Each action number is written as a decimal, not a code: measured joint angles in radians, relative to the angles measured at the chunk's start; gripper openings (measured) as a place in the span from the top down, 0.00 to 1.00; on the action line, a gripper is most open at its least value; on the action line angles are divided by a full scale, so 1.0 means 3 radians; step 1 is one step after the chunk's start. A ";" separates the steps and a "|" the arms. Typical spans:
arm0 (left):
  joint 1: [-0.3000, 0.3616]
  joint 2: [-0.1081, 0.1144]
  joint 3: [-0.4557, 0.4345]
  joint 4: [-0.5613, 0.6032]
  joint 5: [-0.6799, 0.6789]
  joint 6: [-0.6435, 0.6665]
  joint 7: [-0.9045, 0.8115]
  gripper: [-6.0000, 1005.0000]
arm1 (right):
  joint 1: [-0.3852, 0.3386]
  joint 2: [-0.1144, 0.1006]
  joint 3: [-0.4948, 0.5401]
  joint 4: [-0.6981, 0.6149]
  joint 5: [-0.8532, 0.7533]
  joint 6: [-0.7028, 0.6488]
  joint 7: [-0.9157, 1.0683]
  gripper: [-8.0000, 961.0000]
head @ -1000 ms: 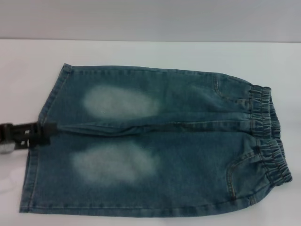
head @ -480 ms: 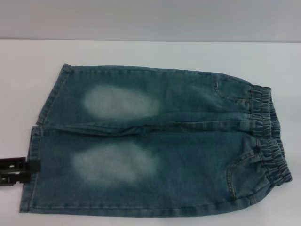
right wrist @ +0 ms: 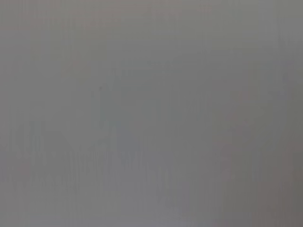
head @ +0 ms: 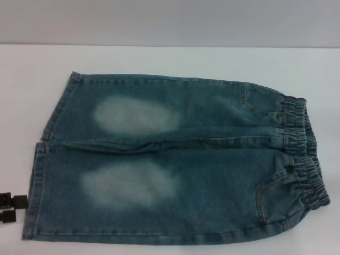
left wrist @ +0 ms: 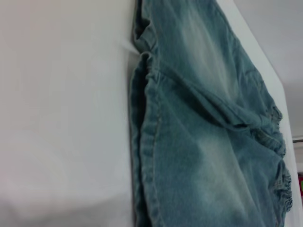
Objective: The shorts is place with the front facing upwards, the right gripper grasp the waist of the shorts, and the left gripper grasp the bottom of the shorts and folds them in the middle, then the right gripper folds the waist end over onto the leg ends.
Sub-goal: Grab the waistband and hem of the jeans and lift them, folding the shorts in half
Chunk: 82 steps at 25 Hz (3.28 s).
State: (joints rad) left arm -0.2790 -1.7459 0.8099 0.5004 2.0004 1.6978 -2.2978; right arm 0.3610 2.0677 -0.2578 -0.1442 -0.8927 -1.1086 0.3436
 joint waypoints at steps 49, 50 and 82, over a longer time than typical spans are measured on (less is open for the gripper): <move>-0.0042 -0.0100 -0.0010 0.0009 0.0262 -0.0076 0.0019 0.19 | 0.0053 0.0000 -0.0036 0.0016 -0.0028 0.0014 0.0001 0.29; -0.0042 -0.0100 -0.0010 0.0009 0.0262 -0.0076 0.0019 0.19 | 0.0057 0.0000 -0.0036 0.0016 -0.0030 0.0014 0.0000 0.29; -0.0215 -0.0220 0.0036 -0.0017 0.0270 -0.0006 0.0057 0.19 | 0.0106 0.0000 -0.0041 0.0006 -0.0036 0.0068 -0.0006 0.29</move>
State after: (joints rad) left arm -0.3435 -1.8118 0.8207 0.4954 2.0815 1.6961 -2.2806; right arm 0.3926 2.0676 -0.2700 -0.1424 -0.9036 -1.0883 0.3419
